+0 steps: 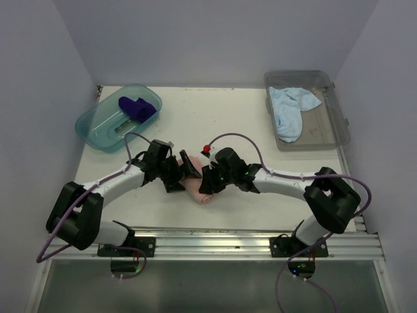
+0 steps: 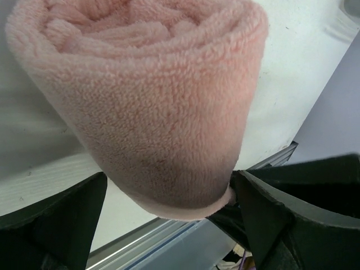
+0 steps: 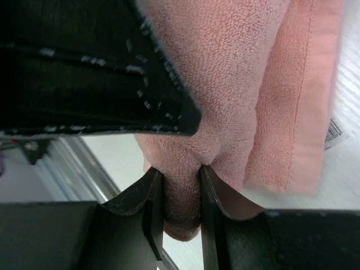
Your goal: Roll the towels
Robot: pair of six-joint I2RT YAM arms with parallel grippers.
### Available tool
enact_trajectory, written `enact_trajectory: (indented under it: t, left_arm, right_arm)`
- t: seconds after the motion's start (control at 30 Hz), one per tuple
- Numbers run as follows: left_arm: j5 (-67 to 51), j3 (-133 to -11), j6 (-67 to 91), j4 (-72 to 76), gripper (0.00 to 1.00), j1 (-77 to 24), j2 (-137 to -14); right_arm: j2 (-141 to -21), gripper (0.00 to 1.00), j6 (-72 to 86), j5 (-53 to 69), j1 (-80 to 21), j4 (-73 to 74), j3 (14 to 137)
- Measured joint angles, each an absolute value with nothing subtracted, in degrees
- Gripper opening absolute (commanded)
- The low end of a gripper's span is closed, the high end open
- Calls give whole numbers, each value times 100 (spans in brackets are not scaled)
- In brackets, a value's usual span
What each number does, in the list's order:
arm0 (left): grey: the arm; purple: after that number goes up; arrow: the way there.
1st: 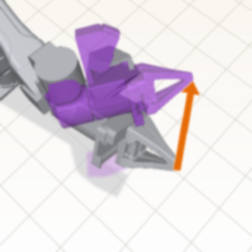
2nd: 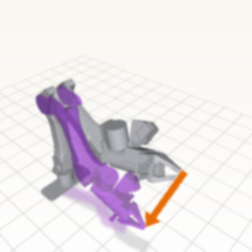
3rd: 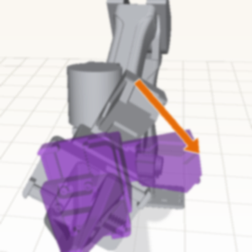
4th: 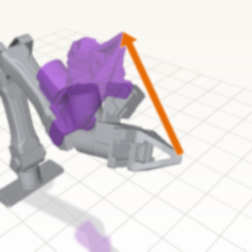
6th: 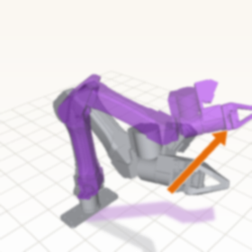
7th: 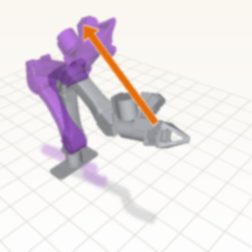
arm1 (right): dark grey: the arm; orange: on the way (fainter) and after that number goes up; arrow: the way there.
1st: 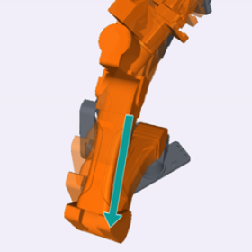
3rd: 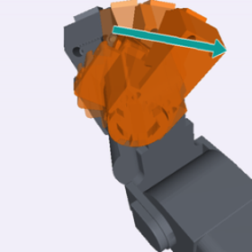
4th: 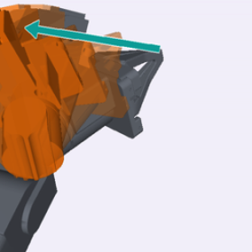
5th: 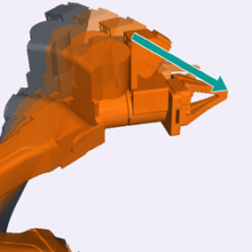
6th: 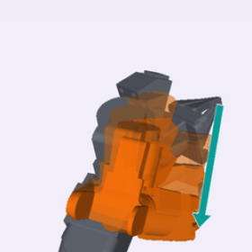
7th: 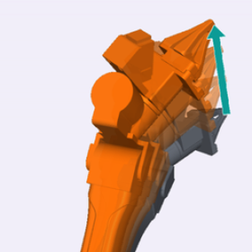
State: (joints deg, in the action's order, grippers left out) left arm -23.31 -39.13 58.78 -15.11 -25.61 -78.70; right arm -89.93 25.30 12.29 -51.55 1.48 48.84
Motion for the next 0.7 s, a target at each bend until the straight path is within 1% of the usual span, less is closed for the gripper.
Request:
enact_trajectory:
  t: [0.1, 0.23, 0.3, 0.33, 0.37, 0.4, 0.47, 0.5, 0.6, 0.7]
  left_arm:
    - [-2375, -3909, 5848, -1509, 100, -2563, -7870]
    - [-2388, -3828, 5789, -1435, 99, -2561, -7878]
    - [-2383, -3778, 5791, -1378, 93, -2561, -7918]
    - [-2381, -3765, 5791, -1356, 90, -2563, -7957]
    - [-2383, -3760, 5793, -1323, 83, -2563, -8014]
    - [-2388, -3760, 5800, -1288, 80, -2563, -8077]
    - [-2414, -3760, 5802, -1229, 74, -2563, -8202]
    - [-2436, -3760, 5808, -1205, 74, -2563, -8254]
    - [-2486, -3760, 5848, -1146, 74, -2563, -8337]
    - [-2530, -3760, 5924, -1114, 76, -2563, -8388]
  right_arm:
    - [-9183, 11, 2906, 2145, -4746, -333, 4740]
    - [-9445, 11, 3269, 3052, -4405, -794, 4637]
    - [-9526, 12, 3354, 3358, -4335, -875, 4637]
    - [-9546, 18, 3365, 3459, -4324, -867, 4637]
    - [-9553, 27, 3367, 3538, -4320, -849, 4637]
    - [-9553, 48, 3354, 3555, -4320, -797, 4646]
    - [-9524, 64, 3321, 3505, -4313, -609, 4689]
    - [-9470, 74, 3304, 3424, -4316, -467, 4703]
    - [-9094, 82, 3153, 2910, -4359, 139, 4720]
    - [-8499, 83, 2921, 2032, -4619, 829, 4797]
